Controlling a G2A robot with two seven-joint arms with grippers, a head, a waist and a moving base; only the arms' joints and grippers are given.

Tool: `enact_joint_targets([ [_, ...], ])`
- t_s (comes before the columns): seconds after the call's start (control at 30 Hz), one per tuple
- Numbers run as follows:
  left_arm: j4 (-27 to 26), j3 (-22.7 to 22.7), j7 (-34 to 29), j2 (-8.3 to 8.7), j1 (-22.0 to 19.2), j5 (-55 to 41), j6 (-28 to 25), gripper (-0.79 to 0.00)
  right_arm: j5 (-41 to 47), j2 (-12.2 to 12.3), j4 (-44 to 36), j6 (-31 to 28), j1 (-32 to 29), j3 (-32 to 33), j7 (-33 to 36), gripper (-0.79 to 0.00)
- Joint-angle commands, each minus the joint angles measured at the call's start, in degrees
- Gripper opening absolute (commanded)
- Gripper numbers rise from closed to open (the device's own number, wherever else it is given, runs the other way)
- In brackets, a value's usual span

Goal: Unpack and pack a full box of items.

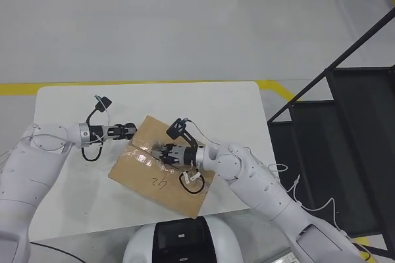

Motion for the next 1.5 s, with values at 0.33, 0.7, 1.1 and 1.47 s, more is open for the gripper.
enact_joint_targets([
  [0.33, 0.0, -0.8, 0.0, 0.06, 0.3, 0.3, 0.1, -0.785, -1.6, -0.2, -2.0, 0.7, 1.4, 0.3, -1.6, 0.0],
  [0.7, 0.1, -1.0, -0.1, -0.15, 0.3, 0.3, 0.0, -0.785, -1.2, -0.4, -3.3, 0.0, 3.2, 1.2, -2.6, 0.0],
  [1.1, 0.4, -1.4, 0.1, -0.31, 0.5, 0.2, 0.0, -0.785, 6.8, -2.0, -1.6, -3.5, 9.4, 2.4, -8.8, 0.0],
  [1.47, 1.0, -2.3, 0.3, -0.11, 0.6, 1.2, -0.4, -0.785, 27.0, 2.0, -2.6, -14.6, 7.2, 10.6, 21.3, 0.0],
])
